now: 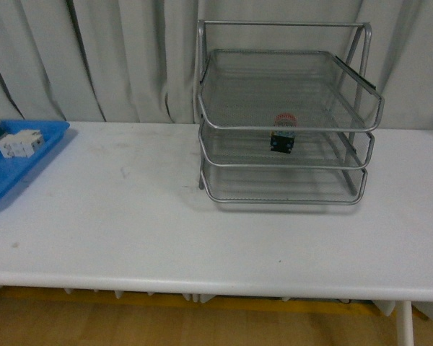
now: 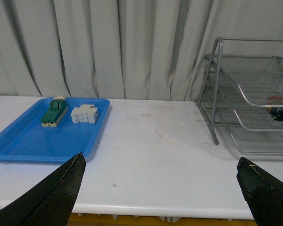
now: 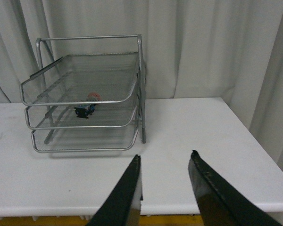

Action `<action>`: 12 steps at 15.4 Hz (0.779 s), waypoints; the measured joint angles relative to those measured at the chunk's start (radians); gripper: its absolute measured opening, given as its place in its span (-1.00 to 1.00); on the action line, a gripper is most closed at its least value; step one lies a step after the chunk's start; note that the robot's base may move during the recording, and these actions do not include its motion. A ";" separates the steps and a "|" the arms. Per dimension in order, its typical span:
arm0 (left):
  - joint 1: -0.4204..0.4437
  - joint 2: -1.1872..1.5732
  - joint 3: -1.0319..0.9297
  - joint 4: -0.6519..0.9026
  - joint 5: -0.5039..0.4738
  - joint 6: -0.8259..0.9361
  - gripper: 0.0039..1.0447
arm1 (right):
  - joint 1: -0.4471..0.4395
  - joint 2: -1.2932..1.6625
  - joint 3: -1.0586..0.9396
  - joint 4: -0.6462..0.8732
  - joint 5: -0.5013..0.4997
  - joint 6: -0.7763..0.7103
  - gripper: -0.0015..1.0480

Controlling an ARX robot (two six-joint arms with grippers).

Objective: Place button on rack with both arms

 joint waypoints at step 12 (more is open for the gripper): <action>0.000 0.000 0.000 0.000 0.000 0.000 0.88 | 0.000 0.000 0.000 0.000 0.000 0.000 0.87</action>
